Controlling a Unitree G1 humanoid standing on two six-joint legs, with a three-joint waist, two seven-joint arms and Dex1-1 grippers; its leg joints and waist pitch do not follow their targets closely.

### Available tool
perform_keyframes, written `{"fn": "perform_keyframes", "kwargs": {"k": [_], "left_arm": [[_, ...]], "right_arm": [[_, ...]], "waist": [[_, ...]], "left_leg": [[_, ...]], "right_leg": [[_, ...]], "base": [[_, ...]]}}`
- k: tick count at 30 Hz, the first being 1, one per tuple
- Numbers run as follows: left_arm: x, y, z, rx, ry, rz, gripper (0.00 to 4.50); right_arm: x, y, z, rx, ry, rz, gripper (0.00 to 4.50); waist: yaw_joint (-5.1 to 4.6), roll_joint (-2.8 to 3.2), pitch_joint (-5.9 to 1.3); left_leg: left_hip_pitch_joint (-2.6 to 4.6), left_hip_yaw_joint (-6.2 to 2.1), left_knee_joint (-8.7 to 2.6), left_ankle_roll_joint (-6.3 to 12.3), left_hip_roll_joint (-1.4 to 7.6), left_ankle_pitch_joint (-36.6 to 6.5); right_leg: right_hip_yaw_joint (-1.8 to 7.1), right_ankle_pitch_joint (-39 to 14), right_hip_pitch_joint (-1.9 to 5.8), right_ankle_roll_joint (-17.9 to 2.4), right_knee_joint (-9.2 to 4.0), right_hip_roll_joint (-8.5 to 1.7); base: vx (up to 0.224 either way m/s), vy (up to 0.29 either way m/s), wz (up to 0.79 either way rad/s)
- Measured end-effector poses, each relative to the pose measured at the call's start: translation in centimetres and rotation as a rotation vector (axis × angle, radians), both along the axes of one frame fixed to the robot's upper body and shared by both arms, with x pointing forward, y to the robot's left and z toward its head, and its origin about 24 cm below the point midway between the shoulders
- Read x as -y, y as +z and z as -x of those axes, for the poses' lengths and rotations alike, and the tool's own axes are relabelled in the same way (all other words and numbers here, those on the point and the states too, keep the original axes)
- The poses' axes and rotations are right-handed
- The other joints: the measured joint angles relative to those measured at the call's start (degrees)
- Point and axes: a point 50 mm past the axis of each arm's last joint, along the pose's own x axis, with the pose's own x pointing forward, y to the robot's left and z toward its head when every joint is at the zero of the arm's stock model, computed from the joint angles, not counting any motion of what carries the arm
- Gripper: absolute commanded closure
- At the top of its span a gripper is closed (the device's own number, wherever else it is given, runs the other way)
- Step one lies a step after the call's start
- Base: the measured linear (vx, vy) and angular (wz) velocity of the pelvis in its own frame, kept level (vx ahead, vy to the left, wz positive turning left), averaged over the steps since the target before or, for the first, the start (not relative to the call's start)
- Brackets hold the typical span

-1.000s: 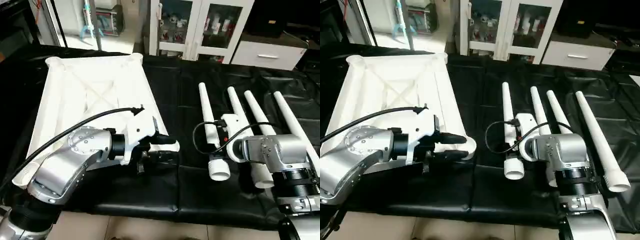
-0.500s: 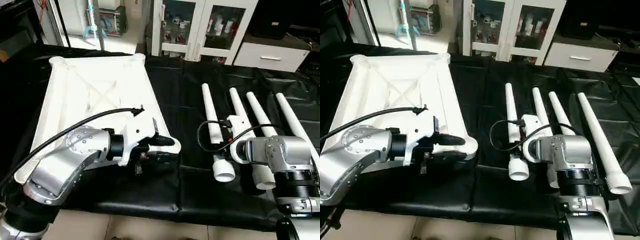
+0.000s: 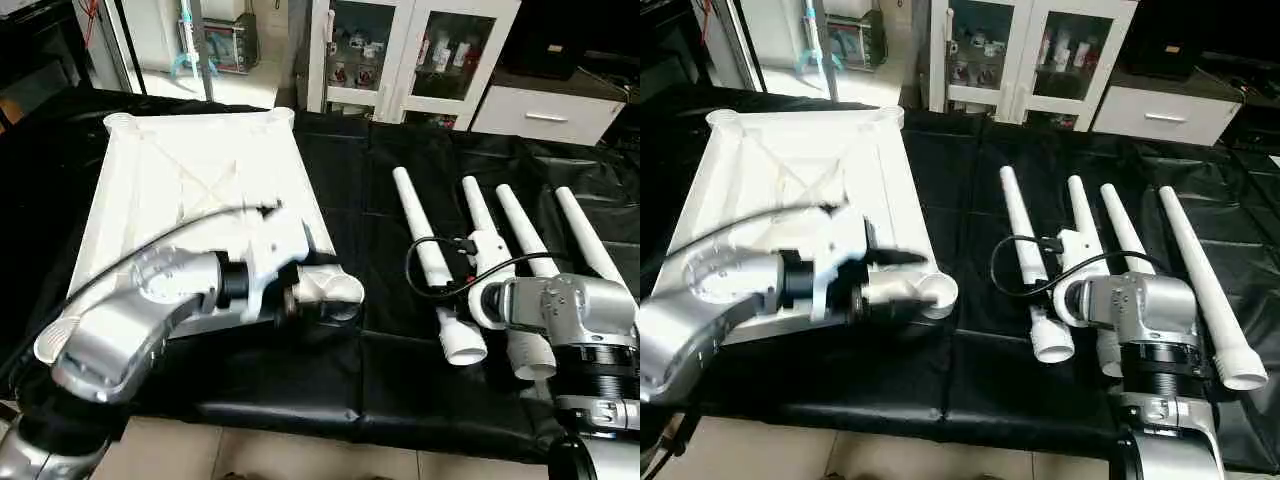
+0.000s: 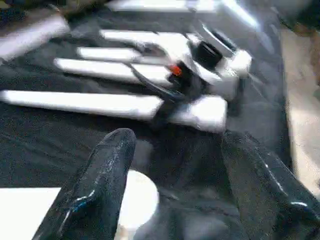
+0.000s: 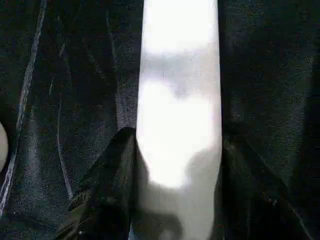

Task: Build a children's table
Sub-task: Pick table leg

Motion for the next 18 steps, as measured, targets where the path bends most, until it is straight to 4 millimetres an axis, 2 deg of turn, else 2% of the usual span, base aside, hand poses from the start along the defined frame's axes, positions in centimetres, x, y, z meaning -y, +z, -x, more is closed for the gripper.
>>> {"fn": "perform_keyframes", "kwargs": {"k": [3, 6, 10, 13, 18], "left_arm": [[-0.3, 0.7, -1.0, 0.020, 0.106, 0.067, 0.69], [-0.6, 2.0, -2.4, 0.032, 0.251, 0.170, 0.50], [-0.1, 3.9, -3.5, -0.017, 0.361, 0.345, 0.08], [0.8, 4.1, -4.6, -0.120, 0.427, 0.454, 0.01], [1.9, 4.6, -5.6, -0.209, 0.436, 0.551, 0.00]], "right_arm": [[0.1, 1.0, -0.2, 0.050, -0.009, -0.006, 2.66], [-0.1, 3.5, -0.8, 0.225, -0.006, -0.038, 2.66], [-0.9, 8.8, -1.3, 0.682, 0.084, -0.034, 2.66], [-2.4, 11.4, -0.8, 0.890, 0.201, 0.044, 2.66], [-4.2, 11.3, -0.5, 1.008, 0.286, 0.179, 2.66]], "waist": [[-0.02, -0.03, 0.02], [-0.10, -0.22, 0.11], [0.24, -0.29, 0.14], [0.39, -0.39, 0.12], [0.42, -0.50, 0.17]], "left_leg": [[-0.02, 0.00, 0.00, 0.02, 0.00, 0.0], [-0.13, 0.01, 0.00, 0.14, 0.05, 0.1], [-0.22, 0.02, 0.00, 0.22, 0.08, 0.2], [-0.24, 0.02, 0.00, 0.31, 0.08, 0.2], [-0.37, 0.01, 0.01, 0.33, 0.08, 0.2]], "right_leg": [[0.00, 0.0, -0.02, 0.0, 0.00, 0.00], [-0.03, 0.1, -0.14, -0.1, 0.01, 0.02], [-0.06, 0.1, -0.18, -0.1, -0.01, 0.01], [-0.07, 0.1, -0.17, -0.1, -0.03, 0.01], [-0.10, 0.1, -0.20, -0.1, -0.09, 0.01]], "base": [[0.000, 0.000, 0.00], [0.000, 0.000, 0.00], [0.000, 0.000, 0.00], [0.000, 0.000, 0.00], [0.000, 0.000, 0.00]]}}
